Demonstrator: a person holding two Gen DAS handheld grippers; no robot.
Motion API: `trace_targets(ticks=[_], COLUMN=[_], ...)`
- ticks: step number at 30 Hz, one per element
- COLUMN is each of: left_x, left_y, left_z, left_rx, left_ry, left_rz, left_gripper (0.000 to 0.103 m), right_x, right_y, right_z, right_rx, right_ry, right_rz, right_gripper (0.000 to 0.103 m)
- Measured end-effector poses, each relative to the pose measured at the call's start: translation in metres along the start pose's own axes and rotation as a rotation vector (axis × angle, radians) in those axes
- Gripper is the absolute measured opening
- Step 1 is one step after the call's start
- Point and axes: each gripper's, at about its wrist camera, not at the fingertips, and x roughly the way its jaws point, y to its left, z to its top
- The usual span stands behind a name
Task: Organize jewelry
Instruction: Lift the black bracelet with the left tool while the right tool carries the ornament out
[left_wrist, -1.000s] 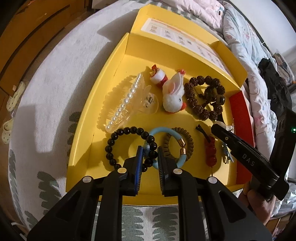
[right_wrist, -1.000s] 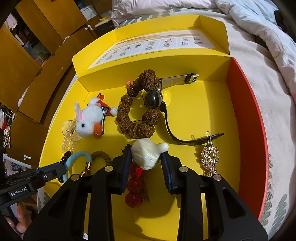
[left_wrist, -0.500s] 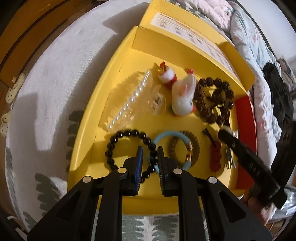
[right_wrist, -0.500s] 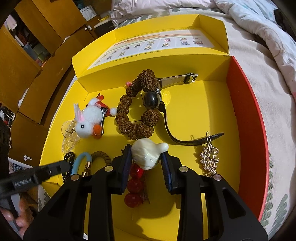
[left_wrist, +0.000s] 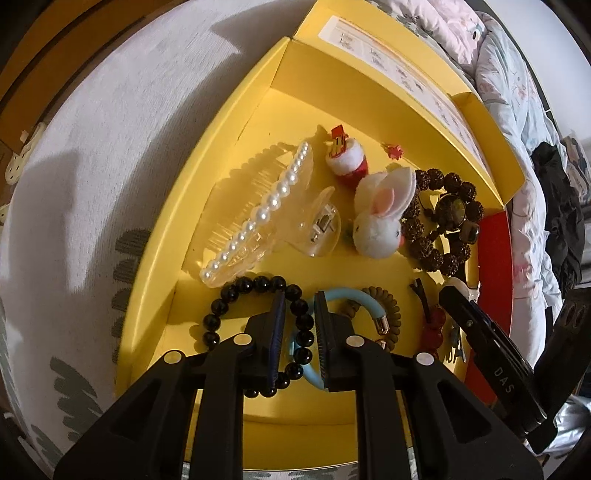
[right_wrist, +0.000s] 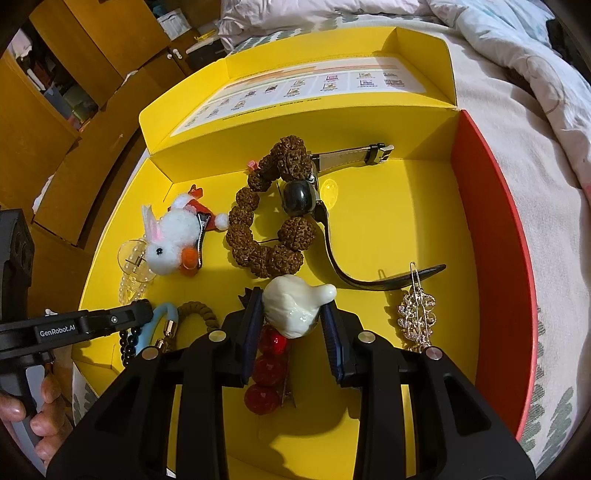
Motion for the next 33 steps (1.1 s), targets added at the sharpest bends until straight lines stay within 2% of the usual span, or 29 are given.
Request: trace_targets(ticks=[7,15,25,33], left_x=[-0.004,-0.020,-0.046,-0.078], left_y=[0.007,0.015,0.006,-0.013], left_z=[-0.003,-0.007,-0.015,-0.030], left_rx=[-0.030,-0.058,-0.032,0.005], left_ry=[-0.017,-0.069,-0.158,-0.248], left_rz=[-0.017,-0.050,-0.054,-0.044], left_gripper=[0.011,0.010,0.010,0.010], right_x=[-0.001,-0.006,-0.025,-0.058], right_y=[0.000,0.001,0.000,0.011], right_z=[0.000,-0.001,0.004,0.000], right_rx=[0.000,0.000,0.012,-0.005], right_ry=[-0.010,-0.021,-0.054,-0.100], right_rz=[-0.006,-0.006,0.031,0.053], right_gripper=[0.031,0.031,0.031,0.031])
